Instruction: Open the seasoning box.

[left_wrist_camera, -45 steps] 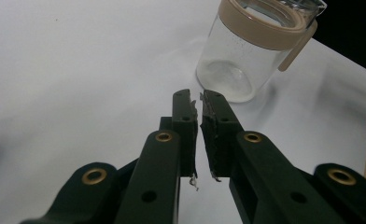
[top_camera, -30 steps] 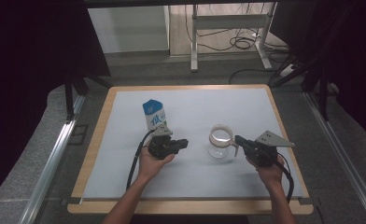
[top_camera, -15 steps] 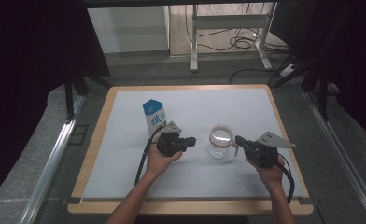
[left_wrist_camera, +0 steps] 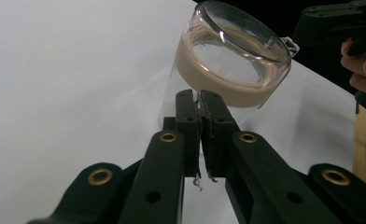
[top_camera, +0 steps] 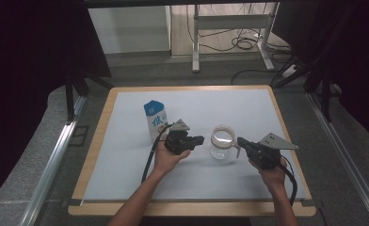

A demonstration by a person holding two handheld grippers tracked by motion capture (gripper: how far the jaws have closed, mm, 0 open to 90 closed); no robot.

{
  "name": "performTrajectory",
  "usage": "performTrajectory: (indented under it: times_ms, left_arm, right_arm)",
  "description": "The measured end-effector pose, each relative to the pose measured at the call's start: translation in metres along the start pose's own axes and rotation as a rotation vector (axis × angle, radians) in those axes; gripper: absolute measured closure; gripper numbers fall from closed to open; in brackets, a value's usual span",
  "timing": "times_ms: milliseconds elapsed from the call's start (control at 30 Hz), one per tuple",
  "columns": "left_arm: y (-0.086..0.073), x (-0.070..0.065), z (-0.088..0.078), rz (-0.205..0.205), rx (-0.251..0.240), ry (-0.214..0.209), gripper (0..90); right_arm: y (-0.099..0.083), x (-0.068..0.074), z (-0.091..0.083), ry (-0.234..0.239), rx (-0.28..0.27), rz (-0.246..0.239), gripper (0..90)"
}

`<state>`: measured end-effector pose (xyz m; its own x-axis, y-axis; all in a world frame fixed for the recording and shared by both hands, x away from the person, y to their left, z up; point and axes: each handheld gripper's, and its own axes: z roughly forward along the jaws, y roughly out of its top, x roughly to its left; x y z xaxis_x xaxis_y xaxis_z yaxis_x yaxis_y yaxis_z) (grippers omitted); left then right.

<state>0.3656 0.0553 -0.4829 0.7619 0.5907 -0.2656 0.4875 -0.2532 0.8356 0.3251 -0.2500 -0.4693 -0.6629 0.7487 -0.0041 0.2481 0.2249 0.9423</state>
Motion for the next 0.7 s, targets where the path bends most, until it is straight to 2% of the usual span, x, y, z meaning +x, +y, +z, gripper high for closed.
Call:
performTrajectory:
  times_ms: [300, 700]
  left_arm:
    - [0.0012, 0.0010, 0.0060, -0.011, 0.008, -0.010, 89.9]
    - [0.0096, -0.0015, 0.0091, 0.009, 0.020, -0.006, 90.0]
  right_arm:
    - [-0.0002, -0.0004, -0.0005, 0.002, 0.000, 0.002, 90.0]
    - [-0.0005, 0.0001, -0.0010, 0.001, 0.004, 0.001, 90.0]
